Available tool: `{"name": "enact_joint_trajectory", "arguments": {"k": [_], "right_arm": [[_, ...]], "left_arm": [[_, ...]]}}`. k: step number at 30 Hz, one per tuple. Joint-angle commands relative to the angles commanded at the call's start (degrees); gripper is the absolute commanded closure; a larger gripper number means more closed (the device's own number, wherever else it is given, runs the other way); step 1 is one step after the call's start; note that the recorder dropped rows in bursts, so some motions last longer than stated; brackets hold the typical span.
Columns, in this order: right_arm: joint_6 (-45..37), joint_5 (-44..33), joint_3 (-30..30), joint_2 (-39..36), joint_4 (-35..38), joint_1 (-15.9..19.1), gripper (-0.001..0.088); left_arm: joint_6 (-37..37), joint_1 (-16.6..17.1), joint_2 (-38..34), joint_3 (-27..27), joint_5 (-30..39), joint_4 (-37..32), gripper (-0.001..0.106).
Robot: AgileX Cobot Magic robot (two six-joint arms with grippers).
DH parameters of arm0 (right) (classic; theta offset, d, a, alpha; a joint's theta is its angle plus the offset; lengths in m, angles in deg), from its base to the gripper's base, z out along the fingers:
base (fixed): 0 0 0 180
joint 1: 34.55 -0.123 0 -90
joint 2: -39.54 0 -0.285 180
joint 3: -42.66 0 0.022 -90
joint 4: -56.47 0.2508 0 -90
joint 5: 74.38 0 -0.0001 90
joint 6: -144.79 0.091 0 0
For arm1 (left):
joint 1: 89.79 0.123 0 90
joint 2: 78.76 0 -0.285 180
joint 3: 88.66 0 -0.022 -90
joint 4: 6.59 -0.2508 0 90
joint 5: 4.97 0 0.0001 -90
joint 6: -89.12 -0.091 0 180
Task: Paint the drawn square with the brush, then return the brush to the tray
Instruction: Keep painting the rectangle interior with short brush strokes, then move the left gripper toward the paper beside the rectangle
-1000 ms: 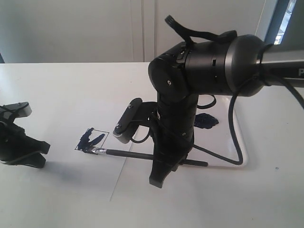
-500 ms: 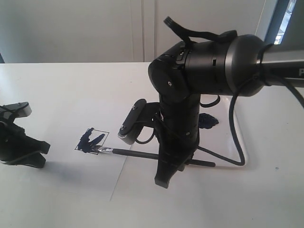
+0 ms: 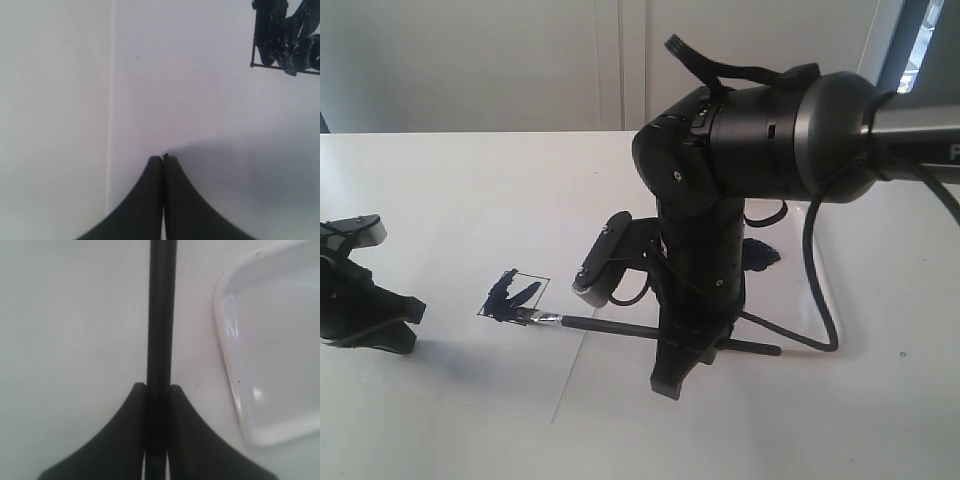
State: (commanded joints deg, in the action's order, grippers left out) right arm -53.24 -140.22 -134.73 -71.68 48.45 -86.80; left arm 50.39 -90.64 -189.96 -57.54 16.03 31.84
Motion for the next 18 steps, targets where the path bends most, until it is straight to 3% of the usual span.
{"name": "enact_joint_trajectory", "arguments": {"k": [18], "right_arm": [[3.3,8.3,0.0,0.9,-4.0,0.0,0.0868]], "left_arm": [[0.0,0.0,0.0,0.0,0.4,0.0,0.105]]}}
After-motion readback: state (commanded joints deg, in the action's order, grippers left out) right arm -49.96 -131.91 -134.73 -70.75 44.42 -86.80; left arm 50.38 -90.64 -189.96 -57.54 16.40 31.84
